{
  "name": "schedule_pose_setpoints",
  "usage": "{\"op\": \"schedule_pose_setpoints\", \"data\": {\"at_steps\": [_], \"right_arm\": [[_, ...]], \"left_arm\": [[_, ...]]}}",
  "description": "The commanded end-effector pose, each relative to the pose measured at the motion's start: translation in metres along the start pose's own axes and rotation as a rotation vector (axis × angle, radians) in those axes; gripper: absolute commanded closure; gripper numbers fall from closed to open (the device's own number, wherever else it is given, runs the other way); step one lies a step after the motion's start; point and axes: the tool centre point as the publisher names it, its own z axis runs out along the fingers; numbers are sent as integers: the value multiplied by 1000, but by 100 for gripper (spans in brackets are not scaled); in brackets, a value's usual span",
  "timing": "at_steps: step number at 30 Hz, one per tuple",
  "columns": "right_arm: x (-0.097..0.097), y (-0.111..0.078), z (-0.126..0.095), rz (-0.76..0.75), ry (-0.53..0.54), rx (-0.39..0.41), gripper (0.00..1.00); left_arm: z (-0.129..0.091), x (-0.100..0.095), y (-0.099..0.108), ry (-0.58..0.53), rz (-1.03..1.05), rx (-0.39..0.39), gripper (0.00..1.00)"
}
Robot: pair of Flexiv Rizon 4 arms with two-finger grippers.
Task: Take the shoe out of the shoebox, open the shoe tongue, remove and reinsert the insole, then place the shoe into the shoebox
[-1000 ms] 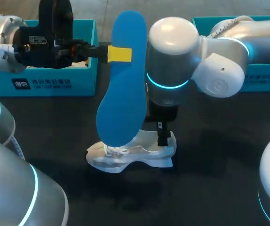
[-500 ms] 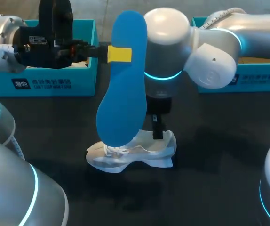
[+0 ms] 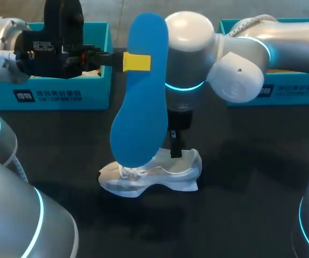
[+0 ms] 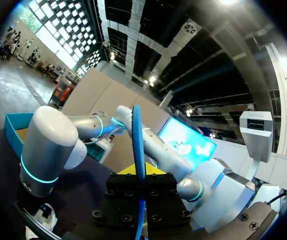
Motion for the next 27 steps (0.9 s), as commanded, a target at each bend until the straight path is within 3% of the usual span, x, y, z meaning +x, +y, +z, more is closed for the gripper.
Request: {"op": "schedule_pose_setpoints", "data": {"at_steps": [1, 23, 25, 27], "right_arm": [[-3, 5, 11, -2, 9, 1, 0], [-7, 17, 43, -12, 51, 60, 2], [-7, 17, 45, -10, 53, 59, 50], [-7, 17, 45, -9, 54, 59, 75]], "left_arm": [[1, 0, 1, 1, 0, 0, 100], [1, 0, 1, 1, 0, 0, 100], [1, 0, 1, 1, 0, 0, 100], [1, 0, 1, 1, 0, 0, 100]]}}
